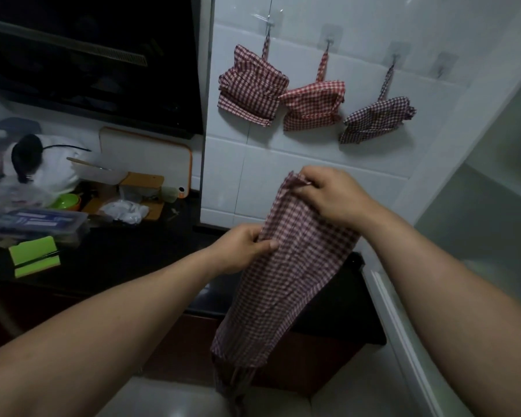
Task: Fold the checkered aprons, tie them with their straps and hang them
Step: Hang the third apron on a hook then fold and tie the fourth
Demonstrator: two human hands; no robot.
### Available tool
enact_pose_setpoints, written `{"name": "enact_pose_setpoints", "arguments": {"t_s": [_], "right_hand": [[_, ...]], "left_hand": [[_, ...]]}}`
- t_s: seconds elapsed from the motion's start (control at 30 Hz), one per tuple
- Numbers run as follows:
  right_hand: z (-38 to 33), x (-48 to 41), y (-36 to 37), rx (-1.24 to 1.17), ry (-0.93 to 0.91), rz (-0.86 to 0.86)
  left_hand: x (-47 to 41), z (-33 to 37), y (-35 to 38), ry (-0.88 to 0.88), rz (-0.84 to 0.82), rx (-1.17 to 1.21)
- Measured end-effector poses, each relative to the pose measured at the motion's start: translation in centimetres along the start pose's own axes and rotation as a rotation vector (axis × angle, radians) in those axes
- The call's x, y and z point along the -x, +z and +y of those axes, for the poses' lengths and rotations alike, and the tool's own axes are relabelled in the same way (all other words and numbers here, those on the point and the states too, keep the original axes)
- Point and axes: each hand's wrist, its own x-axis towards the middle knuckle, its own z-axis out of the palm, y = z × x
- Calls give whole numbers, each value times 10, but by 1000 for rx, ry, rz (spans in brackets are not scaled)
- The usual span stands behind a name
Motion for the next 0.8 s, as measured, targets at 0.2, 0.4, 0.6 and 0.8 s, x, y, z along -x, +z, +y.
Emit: {"name": "enact_pose_setpoints", "arguments": {"t_s": [0.2,0.4,0.6,0.8], "right_hand": [[14,4,-47,-98,135,145],[48,17,-45,-107,303,258],[96,36,-20,-174,487,273],[211,66,54,-268,747,236]], "left_hand": [[31,-59,12,-146,-156,-18],[39,-77,7,-154,-49,16],[31,-108,-3,-311,-84,8],[-39,-96,-73,-271,39,-349]]}}
